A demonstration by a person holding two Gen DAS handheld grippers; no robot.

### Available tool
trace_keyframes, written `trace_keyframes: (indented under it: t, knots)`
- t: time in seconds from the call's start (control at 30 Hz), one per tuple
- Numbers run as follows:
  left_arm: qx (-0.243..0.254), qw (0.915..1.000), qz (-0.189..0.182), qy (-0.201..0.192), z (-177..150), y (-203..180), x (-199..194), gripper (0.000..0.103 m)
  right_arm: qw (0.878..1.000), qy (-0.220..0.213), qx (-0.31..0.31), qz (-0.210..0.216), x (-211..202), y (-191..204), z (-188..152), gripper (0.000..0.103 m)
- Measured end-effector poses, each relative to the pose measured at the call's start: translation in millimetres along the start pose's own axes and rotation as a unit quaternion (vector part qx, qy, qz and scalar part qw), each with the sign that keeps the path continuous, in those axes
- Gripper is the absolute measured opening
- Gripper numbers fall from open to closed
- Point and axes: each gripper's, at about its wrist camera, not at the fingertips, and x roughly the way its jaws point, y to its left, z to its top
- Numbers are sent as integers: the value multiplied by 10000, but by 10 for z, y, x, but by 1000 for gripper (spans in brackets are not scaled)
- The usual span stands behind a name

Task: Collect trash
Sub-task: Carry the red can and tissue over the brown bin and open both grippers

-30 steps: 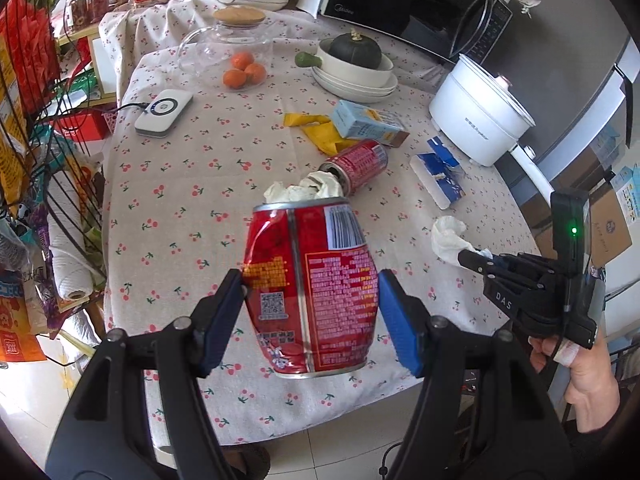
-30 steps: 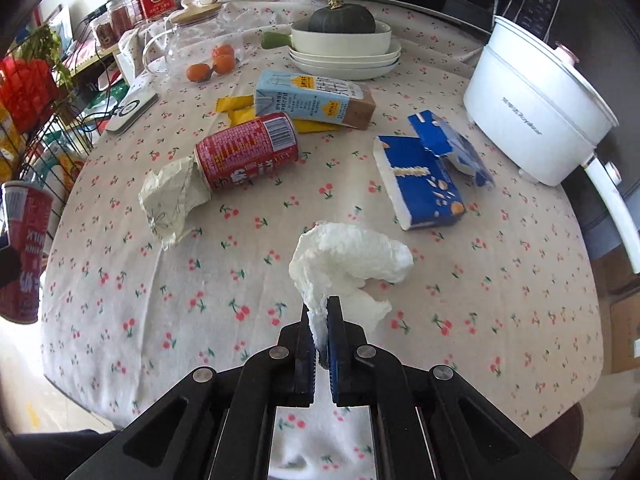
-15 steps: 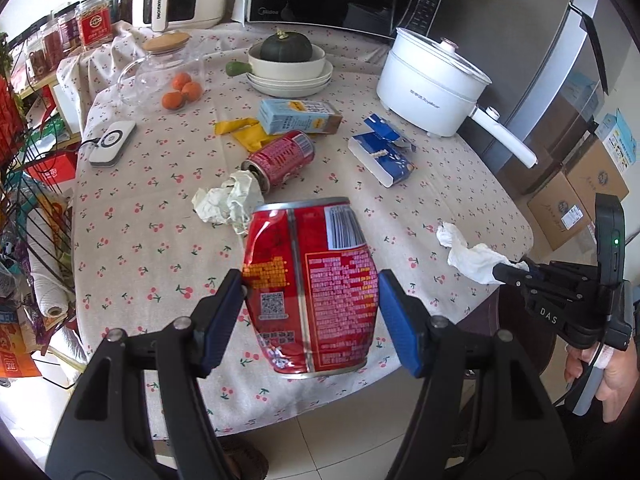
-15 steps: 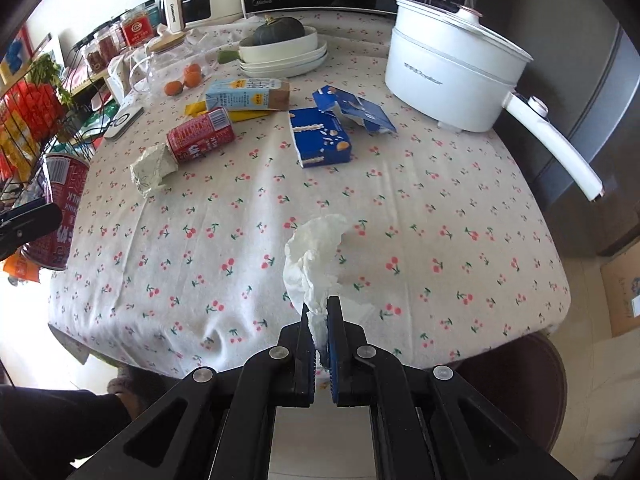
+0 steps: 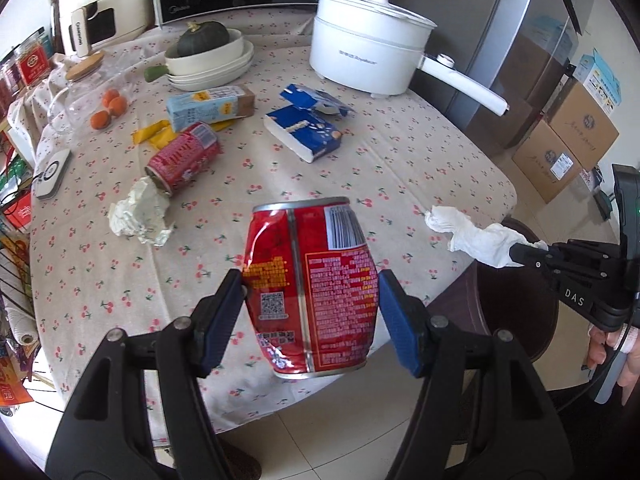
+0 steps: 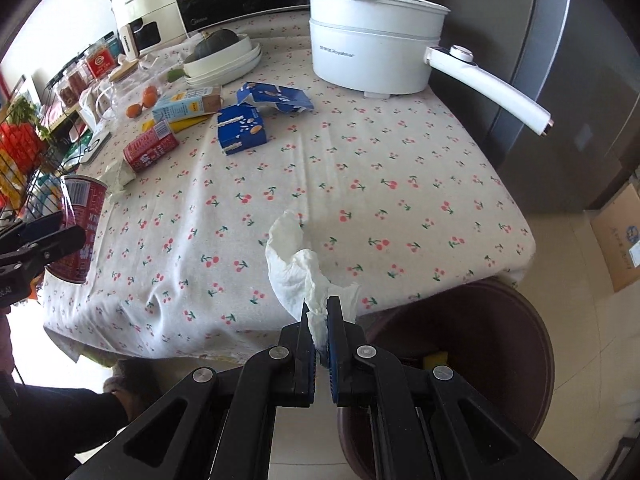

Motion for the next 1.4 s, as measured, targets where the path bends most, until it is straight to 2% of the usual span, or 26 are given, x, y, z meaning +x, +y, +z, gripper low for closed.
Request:
trace_keyframes:
  t: [0.3,0.6,0.8,0.9,0.97,1.0,1.03,1.4]
  knots:
    - [648,9954,-627,337,-32,-908,309,68,9990,102,299,-322,-122,-583,-427,5]
    - [1363,9802,-1271,667,-183,-1827,614,68,9944,203,853,-584,-255,-1274,-948,5]
    - [1579,9726,-1500,810,-272,-2172,831,68,9904,310,1128,-732,-281,-1590,-1178,6]
    - [1647,9687,-1699,743,-275,-2249,891,69,9896,353,1167,-762,-276,-1665,-1240,6]
    - [1774,9723,-1414,560,-254,-2277,858,79,9893,394,1170,-775,-252,-1695,-1257,6]
    - [1823,9739,-1283,418,-244,-2275,821,88,9892,417,1171,-779,-240,-1707,-1260,6]
    - [1847,9748,-1211,315,-233,-2248,779,89,9891,439,1174,-772,-228,-1716,-1262,6]
    - [1315,9891,-658,92,-130,-1472,496,94,9899,636,1067,-688,-55,-1596,-1123,6]
